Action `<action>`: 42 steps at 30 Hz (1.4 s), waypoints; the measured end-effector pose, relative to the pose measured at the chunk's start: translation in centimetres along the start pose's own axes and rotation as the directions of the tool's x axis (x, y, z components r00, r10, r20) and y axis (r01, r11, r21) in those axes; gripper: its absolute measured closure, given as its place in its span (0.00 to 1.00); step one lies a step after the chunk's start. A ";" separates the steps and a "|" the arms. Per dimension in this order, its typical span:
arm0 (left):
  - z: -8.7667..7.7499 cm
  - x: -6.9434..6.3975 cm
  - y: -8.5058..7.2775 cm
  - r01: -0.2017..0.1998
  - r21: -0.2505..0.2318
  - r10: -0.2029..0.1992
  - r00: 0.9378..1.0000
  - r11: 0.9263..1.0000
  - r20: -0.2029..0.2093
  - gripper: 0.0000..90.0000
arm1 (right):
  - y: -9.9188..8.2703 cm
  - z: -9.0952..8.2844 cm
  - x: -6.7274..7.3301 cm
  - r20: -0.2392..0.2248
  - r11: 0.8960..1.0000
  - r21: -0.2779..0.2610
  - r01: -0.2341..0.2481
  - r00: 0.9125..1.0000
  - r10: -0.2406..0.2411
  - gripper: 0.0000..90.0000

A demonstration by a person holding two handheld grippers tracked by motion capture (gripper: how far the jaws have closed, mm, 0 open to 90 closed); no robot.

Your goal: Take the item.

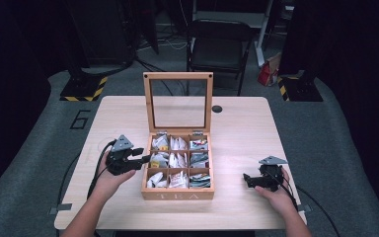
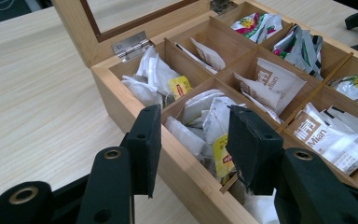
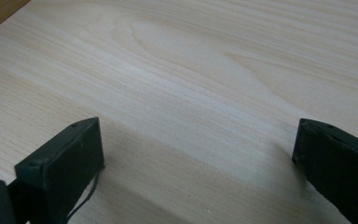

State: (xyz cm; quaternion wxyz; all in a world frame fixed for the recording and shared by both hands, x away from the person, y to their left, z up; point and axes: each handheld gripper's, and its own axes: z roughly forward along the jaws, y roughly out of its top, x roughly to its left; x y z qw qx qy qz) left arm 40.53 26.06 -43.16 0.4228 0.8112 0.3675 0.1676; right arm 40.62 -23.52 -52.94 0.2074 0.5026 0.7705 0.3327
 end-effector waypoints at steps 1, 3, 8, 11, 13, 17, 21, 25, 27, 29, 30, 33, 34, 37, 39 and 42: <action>0.1 -0.1 0.0 0.004 -0.002 -0.004 1.000 1.000 0.001 0.61 | 0.0 0.0 0.0 0.000 1.000 0.000 0.000 1.000 0.000 0.01; 0.3 -0.2 0.2 0.002 0.001 -0.002 1.000 1.000 0.007 0.61 | 0.0 0.0 0.0 0.000 1.000 0.000 0.000 1.000 0.000 0.01; 0.7 -0.4 0.5 0.000 0.005 0.000 1.000 1.000 0.021 0.60 | 0.0 0.0 0.0 0.000 1.000 0.000 0.000 1.000 0.000 0.01; 1.1 -0.6 0.7 0.005 -0.001 -0.005 1.000 1.000 0.024 0.61 | 0.0 0.0 0.0 0.000 1.000 0.000 -0.001 1.000 0.001 0.01; 1.3 -0.6 0.7 0.010 0.003 -0.010 0.999 1.000 0.034 0.61 | 0.0 0.0 0.0 0.000 1.000 0.000 0.000 1.000 0.000 0.01; 1.8 -0.8 0.8 0.010 0.012 -0.010 0.999 1.000 0.046 0.63 | 0.0 0.0 0.0 0.000 1.000 0.000 0.000 1.000 0.000 0.01; 2.2 -0.8 0.8 0.004 0.020 -0.006 0.998 1.000 0.058 0.64 | 0.0 0.0 0.0 0.000 1.000 0.000 0.000 1.000 0.000 0.01; 2.8 -1.0 0.8 0.006 0.028 -0.007 0.998 1.000 0.063 0.65 | 0.0 0.0 0.0 0.000 1.000 0.000 0.000 1.000 0.000 0.01; 3.0 -1.0 0.9 0.003 0.026 -0.004 0.998 1.000 0.060 0.66 | 0.0 0.0 0.0 0.000 1.000 0.000 0.000 1.000 0.000 0.01; 3.2 -0.9 0.9 0.010 0.027 -0.012 0.997 1.000 0.070 0.66 | 0.0 0.0 0.0 0.000 1.000 0.000 0.000 1.000 0.000 0.01; 3.3 -1.0 0.9 0.019 0.027 -0.020 0.997 0.999 0.072 0.66 | 0.0 0.0 0.0 0.000 1.000 0.000 0.000 1.000 0.000 0.01; 3.6 -0.9 0.8 0.027 0.026 -0.029 0.996 0.999 0.080 0.66 | 0.0 0.0 0.0 0.000 1.000 0.000 0.000 1.000 0.000 0.01; 3.6 -0.9 0.8 0.034 0.030 -0.036 0.996 0.999 0.080 0.66 | 0.0 0.0 0.0 0.000 1.000 0.000 0.000 1.000 0.000 0.01; 3.8 -0.8 0.7 0.036 0.029 -0.038 0.996 0.999 0.077 0.67 | 0.0 0.0 0.0 0.000 1.000 0.000 0.000 1.000 0.000 0.01; 3.8 -0.8 0.6 0.053 0.032 -0.055 0.995 0.998 0.083 0.68 | 0.0 0.0 0.0 0.000 1.000 0.000 0.000 1.000 0.000 0.01; 3.7 -0.7 0.3 0.047 0.039 -0.050 0.995 0.998 0.085 0.70 | 0.0 0.0 0.0 0.000 1.000 0.000 0.000 1.000 0.000 0.01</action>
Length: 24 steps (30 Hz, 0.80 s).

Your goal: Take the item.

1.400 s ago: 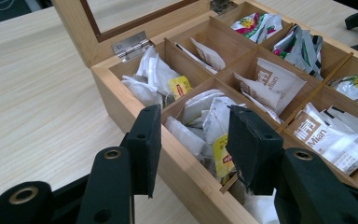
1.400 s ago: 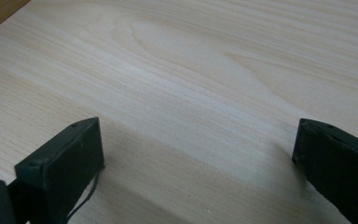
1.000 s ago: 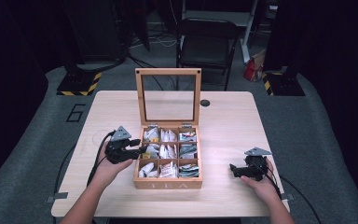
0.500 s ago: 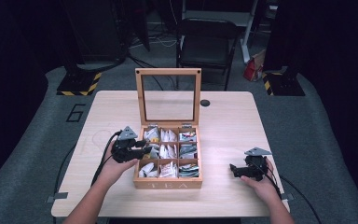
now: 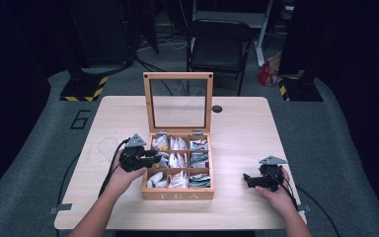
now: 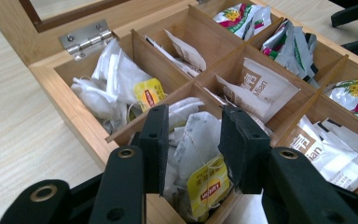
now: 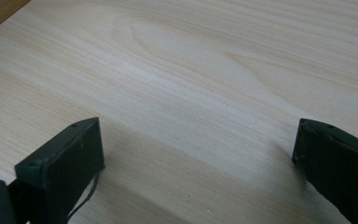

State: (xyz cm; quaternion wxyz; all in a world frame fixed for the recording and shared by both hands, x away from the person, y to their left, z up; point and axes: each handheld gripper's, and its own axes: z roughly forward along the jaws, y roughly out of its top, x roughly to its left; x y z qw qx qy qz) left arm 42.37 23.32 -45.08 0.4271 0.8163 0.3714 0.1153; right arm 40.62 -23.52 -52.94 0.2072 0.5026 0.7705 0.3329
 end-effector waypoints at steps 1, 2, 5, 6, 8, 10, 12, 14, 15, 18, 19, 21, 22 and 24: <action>0.0 0.0 0.0 0.000 0.000 0.000 1.000 1.000 0.000 0.71 | 0.0 0.0 0.0 0.000 1.000 0.000 0.000 1.000 0.000 0.01; 0.0 -0.1 -0.1 0.014 -0.004 -0.014 1.000 1.000 0.004 0.71 | 0.0 0.0 0.0 0.000 1.000 0.000 0.000 1.000 0.000 0.01; -0.1 -0.2 -0.2 0.002 0.004 -0.002 1.000 1.000 0.009 0.74 | 0.0 0.0 0.0 0.000 1.000 0.000 0.000 1.000 0.000 0.01; -0.2 -0.3 -0.2 -0.001 -0.001 0.001 1.000 1.000 0.014 0.75 | 0.0 0.0 0.0 0.000 1.000 0.000 0.000 1.000 0.000 0.01; -0.4 -0.4 -0.2 -0.003 -0.008 0.003 1.000 1.000 0.020 0.79 | 0.0 0.0 0.0 0.000 1.000 0.000 0.000 1.000 0.000 0.01; -0.6 -0.5 -0.2 -0.005 -0.015 0.006 1.000 1.000 0.026 0.81 | 0.0 0.0 0.0 0.000 1.000 0.000 0.000 1.000 0.000 0.01; -0.8 -0.5 -0.2 -0.018 -0.017 0.019 0.999 1.000 0.030 0.83 | 0.0 0.0 0.0 0.000 1.000 0.000 0.000 1.000 0.000 0.01; -0.9 -0.7 -0.2 -0.010 -0.024 0.011 0.999 1.000 0.037 0.87 | 0.0 0.0 0.0 0.000 1.000 0.000 0.000 1.000 0.000 0.01; -0.9 -0.7 -0.3 -0.017 -0.026 0.018 0.999 1.000 0.040 0.87 | 0.0 0.0 0.0 0.000 1.000 0.000 0.000 1.000 0.000 0.01; -0.9 -0.9 -0.4 -0.024 -0.026 0.025 0.998 0.999 0.055 0.91 | 0.0 0.0 0.0 0.000 1.000 0.000 0.000 1.000 0.000 0.01; -1.0 -1.0 -0.4 -0.032 -0.023 0.033 0.998 0.999 0.057 0.92 | 0.0 0.0 0.0 0.000 1.000 0.000 0.000 1.000 0.000 0.01; -1.0 -1.1 -0.4 -0.034 -0.026 0.036 0.997 0.999 0.064 0.94 | 0.0 0.0 0.0 0.001 1.000 0.000 0.000 1.000 0.000 0.01; -1.0 -1.2 -0.4 -0.041 -0.027 0.042 0.997 0.999 0.057 0.95 | 0.0 0.0 0.0 0.000 1.000 0.000 0.000 1.000 0.000 0.01; -1.0 -1.3 -0.4 -0.050 -0.029 0.052 0.997 0.998 0.055 0.97 | 0.0 0.0 0.0 0.000 1.000 0.000 0.000 1.000 0.000 0.01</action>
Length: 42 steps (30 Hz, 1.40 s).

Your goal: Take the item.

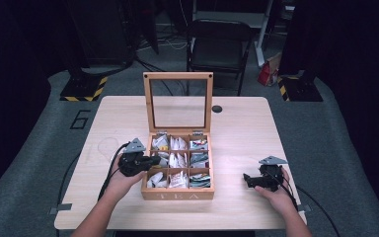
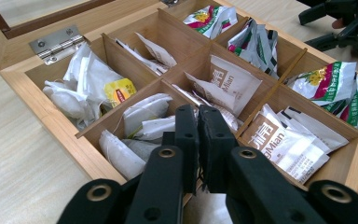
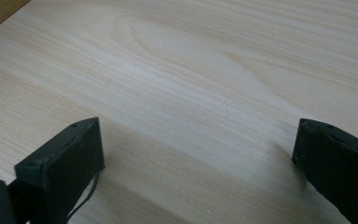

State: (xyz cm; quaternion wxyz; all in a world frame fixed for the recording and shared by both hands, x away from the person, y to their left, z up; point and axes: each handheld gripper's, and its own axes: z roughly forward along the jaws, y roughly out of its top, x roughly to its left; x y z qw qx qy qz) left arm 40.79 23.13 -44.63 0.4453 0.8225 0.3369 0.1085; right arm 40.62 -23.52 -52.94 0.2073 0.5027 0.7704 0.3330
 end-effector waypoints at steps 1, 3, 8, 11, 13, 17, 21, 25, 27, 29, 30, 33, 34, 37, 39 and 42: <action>0.0 -0.1 0.0 -0.003 -0.008 0.002 1.000 1.000 -0.006 0.97 | 0.0 0.0 0.0 0.000 1.000 0.000 0.000 1.000 0.000 0.01; -0.1 -0.1 0.0 -0.007 -0.008 0.007 1.000 1.000 -0.005 0.98 | 0.0 0.0 0.0 0.000 1.000 0.001 0.000 1.000 0.000 0.01; -0.2 -0.1 0.0 -0.011 -0.011 0.011 1.000 1.000 -0.006 0.98 | 0.0 0.0 0.0 0.000 1.000 0.000 0.000 1.000 0.000 0.01; -0.2 -0.1 0.0 -0.009 -0.014 0.009 1.000 1.000 -0.004 0.98 | 0.0 0.0 0.0 0.000 1.000 0.000 0.001 1.000 -0.001 0.01; -0.2 -0.1 0.0 -0.011 -0.016 0.011 1.000 1.000 -0.007 0.98 | 0.0 0.0 0.0 0.000 1.000 0.001 0.000 1.000 0.000 0.01; -0.5 -0.1 0.4 -0.013 -0.021 0.013 1.000 1.000 -0.005 0.99 | 0.0 0.0 0.0 0.000 1.000 0.000 0.000 1.000 0.000 0.01; -0.9 -0.1 1.0 -0.021 -0.029 0.020 1.000 0.999 -0.014 0.99 | 0.0 0.0 0.0 0.000 1.000 0.000 0.000 1.000 0.000 0.01; -1.4 -0.1 1.7 -0.022 -0.034 0.022 1.000 0.999 -0.017 0.99 | 0.0 0.0 0.0 0.000 1.000 0.000 0.000 1.000 0.000 0.01; -1.7 -0.1 2.0 -0.031 -0.034 0.031 0.999 0.999 -0.026 0.99 | 0.0 0.0 0.0 0.000 1.000 0.000 0.000 1.000 0.000 0.01; -2.0 -0.1 2.3 -0.033 -0.038 0.032 0.999 0.999 -0.029 0.98 | 0.0 0.0 0.0 0.000 1.000 0.000 0.001 1.000 -0.001 0.01; -2.1 0.0 2.6 -0.035 -0.045 0.034 0.999 0.998 -0.036 0.98 | 0.0 0.0 0.0 0.000 1.000 0.001 0.000 1.000 0.000 0.01; -2.3 0.0 2.7 -0.037 -0.048 0.035 0.999 0.998 -0.037 0.98 | 0.0 0.0 0.0 0.000 1.000 0.000 0.000 1.000 0.000 0.01; -2.3 0.1 2.8 -0.037 -0.046 0.035 0.999 0.998 -0.035 0.98 | 0.0 0.0 0.0 0.000 1.000 0.000 0.000 1.000 0.000 0.01; -2.3 0.1 2.8 -0.034 -0.046 0.033 0.999 0.998 -0.037 0.98 | 0.0 0.0 0.0 0.000 1.000 0.000 0.000 1.000 0.000 0.01; -2.3 0.1 2.8 -0.031 -0.043 0.030 0.999 0.999 -0.035 0.98 | 0.0 0.0 0.0 0.000 1.000 0.000 0.000 1.000 0.000 0.01; -2.3 0.1 2.8 -0.029 -0.045 0.027 0.999 0.999 -0.035 0.98 | 0.0 0.0 0.0 0.000 1.000 0.000 0.000 1.000 0.000 0.01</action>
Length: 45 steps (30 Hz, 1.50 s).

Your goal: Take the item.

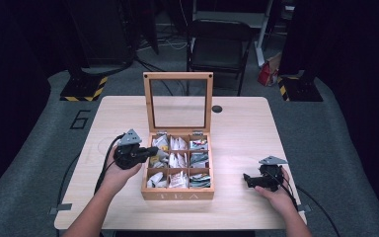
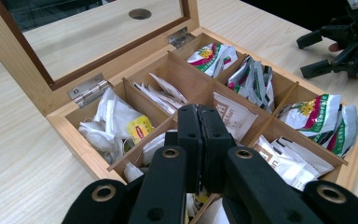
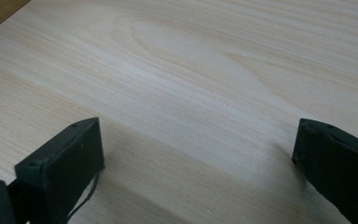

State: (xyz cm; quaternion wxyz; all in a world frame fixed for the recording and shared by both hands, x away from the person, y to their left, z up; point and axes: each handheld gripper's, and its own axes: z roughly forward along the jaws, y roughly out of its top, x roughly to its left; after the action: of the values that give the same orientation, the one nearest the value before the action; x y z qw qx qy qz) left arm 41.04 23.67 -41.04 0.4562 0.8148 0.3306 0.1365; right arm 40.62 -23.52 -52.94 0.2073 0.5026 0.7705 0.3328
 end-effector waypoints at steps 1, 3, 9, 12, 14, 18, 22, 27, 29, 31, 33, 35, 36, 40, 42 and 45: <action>0.0 0.0 0.0 -0.001 0.000 0.001 1.000 1.000 -0.001 0.98 | 0.0 0.0 0.0 0.000 1.000 0.000 0.000 1.000 0.000 0.01; 0.0 0.0 0.0 0.005 -0.001 -0.005 1.000 1.000 0.001 0.98 | 0.0 0.0 0.0 0.000 1.000 0.000 0.000 1.000 0.000 0.01; -0.6 0.4 0.1 0.015 -0.012 -0.016 1.000 1.000 -0.009 0.98 | 0.0 0.0 0.0 0.000 1.000 0.000 0.000 1.000 0.000 0.01; -1.1 0.9 0.0 0.020 -0.012 -0.020 1.000 1.000 -0.017 0.98 | 0.0 0.0 0.0 0.000 1.000 0.000 0.000 1.000 0.000 0.01; -1.4 1.2 0.0 0.026 -0.021 -0.027 0.999 0.999 -0.028 0.98 | 0.0 0.0 0.0 0.000 1.000 0.000 0.000 1.000 0.000 0.01; -2.1 1.9 0.1 0.037 -0.028 -0.038 0.998 0.999 -0.040 0.98 | 0.0 0.0 0.0 0.000 1.000 0.000 0.000 1.000 0.000 0.01; -2.8 2.5 0.2 0.056 -0.041 -0.058 0.997 0.998 -0.055 0.98 | 0.0 0.0 0.0 0.000 1.000 0.000 0.000 1.000 0.000 0.01; -3.6 3.3 0.3 0.063 -0.054 -0.067 0.995 0.997 -0.080 0.98 | 0.0 0.0 0.0 0.000 1.000 0.000 0.000 1.000 0.000 0.01; -4.0 3.6 0.3 0.067 -0.056 -0.071 0.994 0.996 -0.088 0.98 | 0.0 0.0 0.0 0.000 1.000 0.000 0.000 1.000 0.000 0.01; -4.3 3.9 0.2 0.076 -0.058 -0.081 0.992 0.995 -0.093 0.98 | 0.0 0.0 0.0 0.000 1.000 0.000 -0.001 1.000 0.001 0.01; -4.7 4.2 0.2 0.088 -0.067 -0.095 0.990 0.994 -0.101 0.98 | 0.0 0.0 0.0 0.000 1.000 0.000 -0.001 1.000 0.001 0.01; -4.9 4.4 0.2 0.086 -0.069 -0.093 0.989 0.994 -0.112 0.98 | 0.0 0.0 0.0 0.000 1.000 0.000 0.000 1.000 0.000 0.01; -5.0 4.6 0.1 0.094 -0.069 -0.101 0.988 0.993 -0.113 0.98 | 0.0 0.0 0.0 0.000 1.000 0.000 0.000 1.000 0.000 0.01; -5.4 5.2 0.1 0.101 -0.068 -0.109 0.986 0.993 -0.128 0.98 | 0.0 0.0 0.0 0.000 1.000 0.000 0.000 1.000 0.000 0.01; -5.5 5.3 0.1 0.103 -0.065 -0.110 0.986 0.993 -0.129 0.98 | 0.0 0.0 0.0 0.000 1.000 0.000 0.000 1.000 0.000 0.01; -5.8 5.6 0.1 0.109 -0.069 -0.118 0.983 0.992 -0.140 0.98 | 0.0 0.0 0.0 0.000 1.000 0.000 0.000 1.000 0.000 0.01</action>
State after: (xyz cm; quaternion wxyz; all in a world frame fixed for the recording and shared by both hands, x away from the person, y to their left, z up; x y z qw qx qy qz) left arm 42.17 31.14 -38.22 0.4631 0.7683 0.4042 0.1785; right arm 40.62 -23.52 -52.94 0.2073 0.5027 0.7704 0.3327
